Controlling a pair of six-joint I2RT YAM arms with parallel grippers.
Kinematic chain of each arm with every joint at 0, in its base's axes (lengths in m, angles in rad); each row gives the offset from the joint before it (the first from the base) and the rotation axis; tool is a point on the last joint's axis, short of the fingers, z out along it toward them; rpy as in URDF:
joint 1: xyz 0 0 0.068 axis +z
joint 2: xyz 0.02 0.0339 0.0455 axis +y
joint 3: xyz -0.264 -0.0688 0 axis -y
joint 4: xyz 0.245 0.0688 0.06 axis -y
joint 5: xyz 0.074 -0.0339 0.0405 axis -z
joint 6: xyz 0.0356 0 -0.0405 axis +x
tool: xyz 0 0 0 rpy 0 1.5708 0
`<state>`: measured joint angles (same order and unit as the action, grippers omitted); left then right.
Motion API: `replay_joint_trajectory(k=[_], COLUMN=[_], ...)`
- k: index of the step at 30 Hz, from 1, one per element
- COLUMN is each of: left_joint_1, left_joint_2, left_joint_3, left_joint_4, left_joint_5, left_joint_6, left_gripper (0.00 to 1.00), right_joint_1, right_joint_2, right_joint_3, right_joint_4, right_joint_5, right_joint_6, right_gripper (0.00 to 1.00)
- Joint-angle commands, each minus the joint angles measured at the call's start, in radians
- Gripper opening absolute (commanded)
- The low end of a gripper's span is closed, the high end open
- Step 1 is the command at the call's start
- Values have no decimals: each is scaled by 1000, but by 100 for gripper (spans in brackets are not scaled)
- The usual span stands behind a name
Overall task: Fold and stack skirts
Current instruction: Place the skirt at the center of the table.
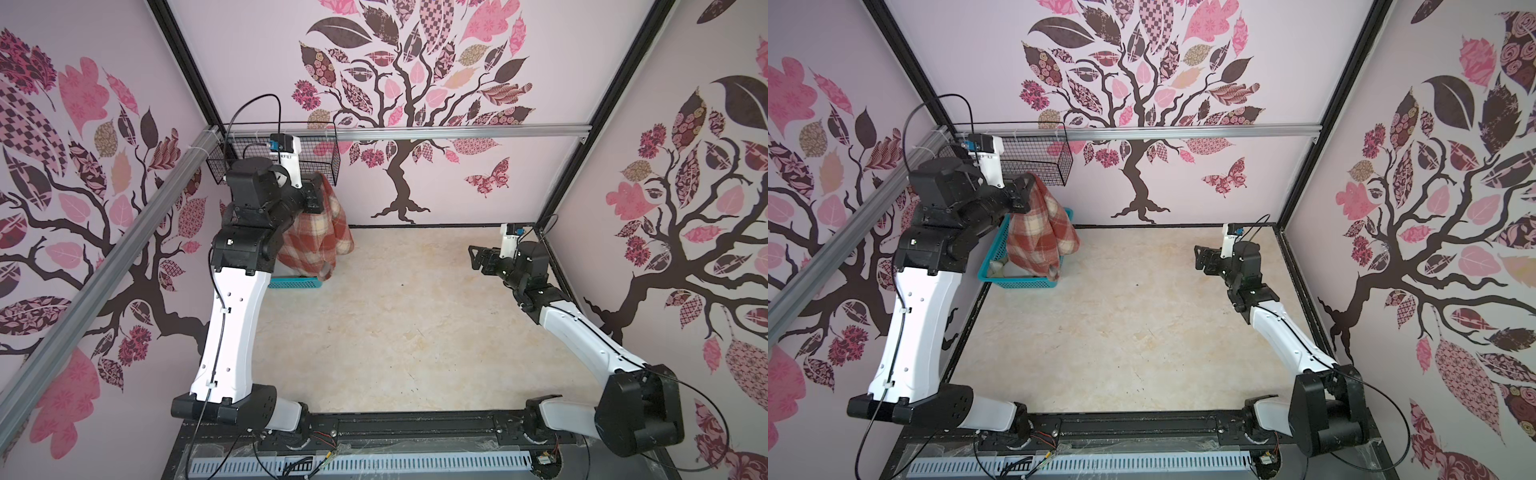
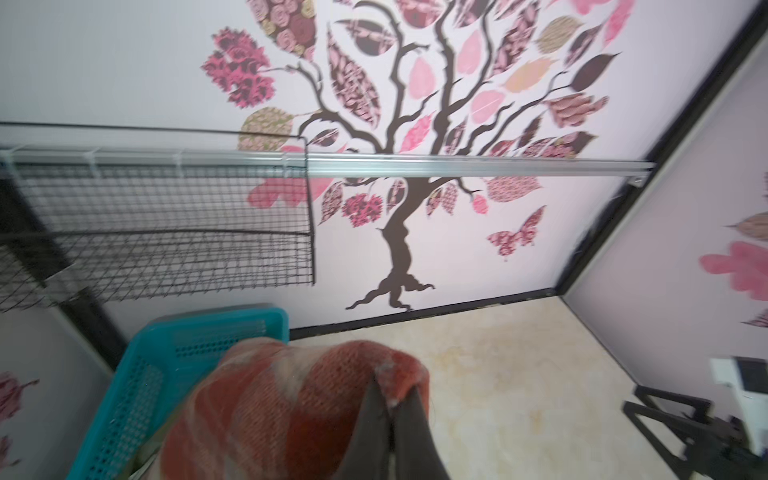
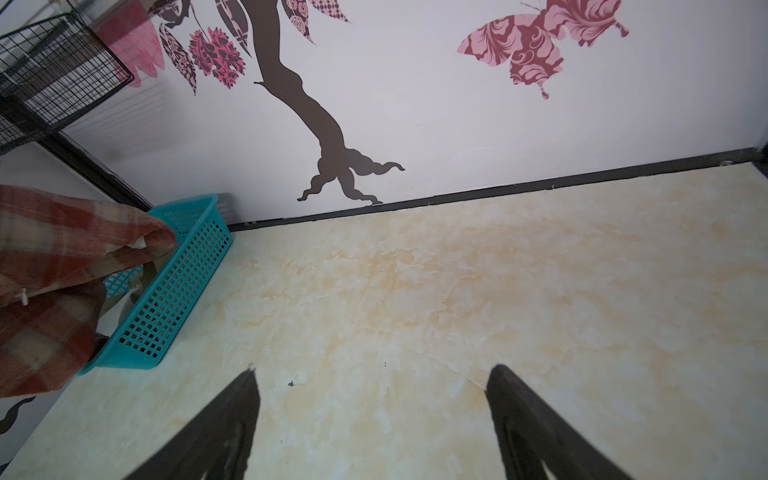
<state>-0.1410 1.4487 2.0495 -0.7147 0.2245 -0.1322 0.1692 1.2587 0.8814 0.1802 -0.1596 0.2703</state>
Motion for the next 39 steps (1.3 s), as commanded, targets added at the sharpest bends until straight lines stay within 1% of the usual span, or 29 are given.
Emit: replay_joint_trajectory(k=[1, 5, 8, 11, 12, 13, 14, 17, 21, 23, 25, 27, 29, 30, 31, 33, 35, 39], left_joint_1=[-9, -10, -11, -14, -18, -25, -28, -36, -42, -42, -41, -41, -40, -40, -39, -39, -39, -40], left_joint_2=[-23, -38, -38, -40, -44, -45, -49, -61, -62, -62, -69, -76, -86, -93, -99, -113, -126, -156], left_joint_3=[78, 94, 80, -4, -43, -76, -100, -259, -509, -663, -793, -883, -941, -961, -973, -977, -981, -1012], left_joint_4=[52, 142, 249, 434, 483, 501, 499, 527, 598, 638, 606, 568, 548, 536, 520, 434, 375, 295], left_joint_5=[238, 383, 528, 645, 664, 666, 659, 617, 563, 501, 398, 297, 255, 233, 214, 141, 110, 102], left_joint_6=[-60, -146, -242, -406, -443, -452, -447, -456, -520, -554, -543, -538, -535, -541, -542, -520, -504, -486], left_gripper=[0, 0, 0, 0, 0, 0, 0, 0, 0, 0, 0, 14, 16, 27, 34, 44, 49, 49], right_joint_1=[4, 5, 4, 4, 5, 5, 5, 4, 5, 4, 4, 4, 6, 11, 20, 54, 88, 154], right_joint_2=[-70, -110, -139, -165, -174, -184, -190, -203, -191, -171, -144, -116, -83, -65, -53, -23, 9, 95], right_joint_3=[2, -2, -5, -6, -4, -3, -1, 2, -18, -31, -52, -75, -87, -86, -85, -80, -71, -65], right_joint_4=[-37, -56, -70, -89, -97, -109, -121, -152, -147, -138, -118, -102, -93, -97, -96, -97, -96, -65], right_joint_5=[-17, -18, -22, -34, -38, -37, -36, -41, -34, -39, -55, -59, -75, -84, -86, -67, -64, -75], right_joint_6=[3, -1, -5, 1, 4, 7, 10, 7, 21, 34, 47, 60, 70, 74, 74, 61, 55, 60], right_gripper=[89, 89, 89, 91, 91, 92, 92, 92, 93, 92, 91, 91, 89, 89, 89, 89, 89, 90])
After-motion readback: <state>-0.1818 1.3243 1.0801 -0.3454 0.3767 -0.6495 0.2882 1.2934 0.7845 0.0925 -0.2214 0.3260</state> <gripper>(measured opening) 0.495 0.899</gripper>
